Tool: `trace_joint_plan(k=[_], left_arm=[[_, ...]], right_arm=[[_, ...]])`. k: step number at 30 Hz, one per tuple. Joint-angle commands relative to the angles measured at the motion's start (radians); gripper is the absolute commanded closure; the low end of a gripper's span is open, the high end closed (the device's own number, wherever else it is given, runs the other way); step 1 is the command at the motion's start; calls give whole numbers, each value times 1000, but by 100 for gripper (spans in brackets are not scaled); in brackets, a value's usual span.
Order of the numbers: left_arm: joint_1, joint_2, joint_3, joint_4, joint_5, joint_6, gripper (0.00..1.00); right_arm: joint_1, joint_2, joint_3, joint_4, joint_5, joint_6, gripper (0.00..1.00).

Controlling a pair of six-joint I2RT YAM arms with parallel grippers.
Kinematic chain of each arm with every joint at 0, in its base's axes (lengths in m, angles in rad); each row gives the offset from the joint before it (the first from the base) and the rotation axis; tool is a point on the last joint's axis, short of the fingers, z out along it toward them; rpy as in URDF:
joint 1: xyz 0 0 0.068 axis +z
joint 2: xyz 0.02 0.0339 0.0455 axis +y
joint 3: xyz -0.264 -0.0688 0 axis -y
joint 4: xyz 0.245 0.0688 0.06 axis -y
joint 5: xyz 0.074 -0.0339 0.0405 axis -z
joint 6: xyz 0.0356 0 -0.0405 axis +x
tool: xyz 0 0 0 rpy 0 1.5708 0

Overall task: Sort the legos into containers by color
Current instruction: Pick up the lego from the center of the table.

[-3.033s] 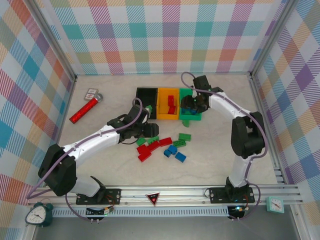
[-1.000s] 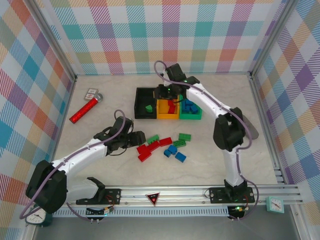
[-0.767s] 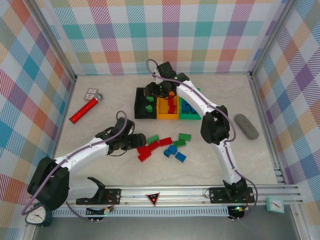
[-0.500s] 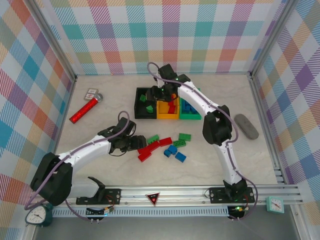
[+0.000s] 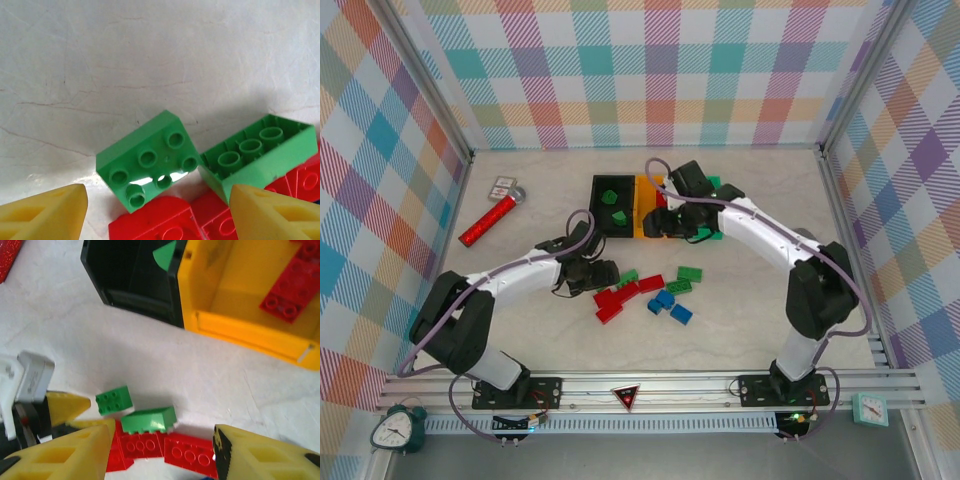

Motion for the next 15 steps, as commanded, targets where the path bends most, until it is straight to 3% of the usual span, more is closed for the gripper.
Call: trace_joint_plan(k=[1,3,8,15], left_arm=[[8,45,45,-56,-14,-97,26],[7,64,53,-60,-13,-154,27],[-4,98,96,-172,-152,-332,29],[-28,167,154,-180,-126,-394,31]], right_arm=[[8,-50,-90,65,14,20,42],[8,-72,-135,89,19,29,42],[8,-95,-196,120,5,35,42],[7,-126,-241,121,23,15,42]])
